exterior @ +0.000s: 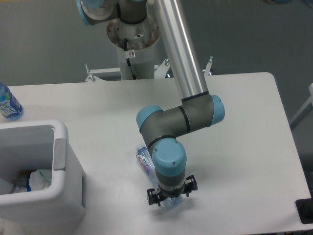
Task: Place the trash in the trash can
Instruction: 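Close the gripper on the bottle's cap end and lift it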
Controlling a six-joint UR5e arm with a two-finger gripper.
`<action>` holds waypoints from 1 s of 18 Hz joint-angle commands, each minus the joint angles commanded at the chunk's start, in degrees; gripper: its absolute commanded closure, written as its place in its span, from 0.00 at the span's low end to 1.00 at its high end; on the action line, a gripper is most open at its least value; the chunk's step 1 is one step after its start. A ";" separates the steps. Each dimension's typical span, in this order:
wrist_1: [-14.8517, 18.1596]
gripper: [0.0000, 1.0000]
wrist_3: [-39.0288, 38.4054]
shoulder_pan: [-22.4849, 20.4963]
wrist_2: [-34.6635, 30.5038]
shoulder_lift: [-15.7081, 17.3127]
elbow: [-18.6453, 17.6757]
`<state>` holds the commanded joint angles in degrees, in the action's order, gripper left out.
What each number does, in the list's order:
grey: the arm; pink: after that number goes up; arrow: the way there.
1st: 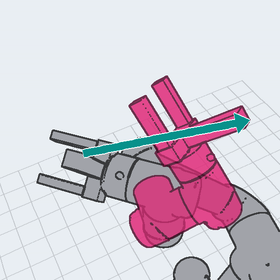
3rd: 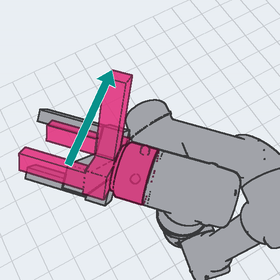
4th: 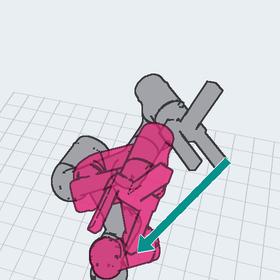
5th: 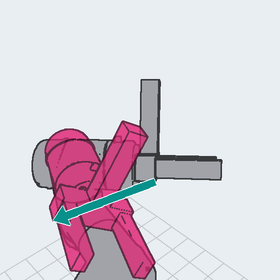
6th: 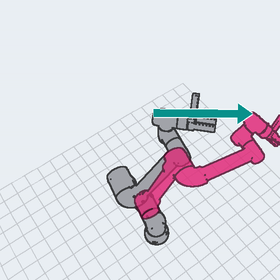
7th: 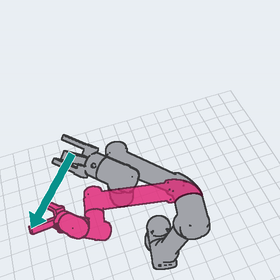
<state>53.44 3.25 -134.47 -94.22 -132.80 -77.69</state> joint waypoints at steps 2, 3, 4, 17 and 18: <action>0.00 0.01 0.00 0.00 -0.70 -0.35 0.00; 0.00 0.02 0.00 0.00 -1.14 -0.44 0.00; 0.00 0.05 0.00 0.17 -1.40 -0.44 0.09; 0.09 0.37 0.18 0.53 -1.32 0.17 -0.09; 0.09 0.38 0.35 0.53 -1.32 0.17 0.00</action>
<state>53.53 3.60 -133.95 -95.54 -132.63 -77.70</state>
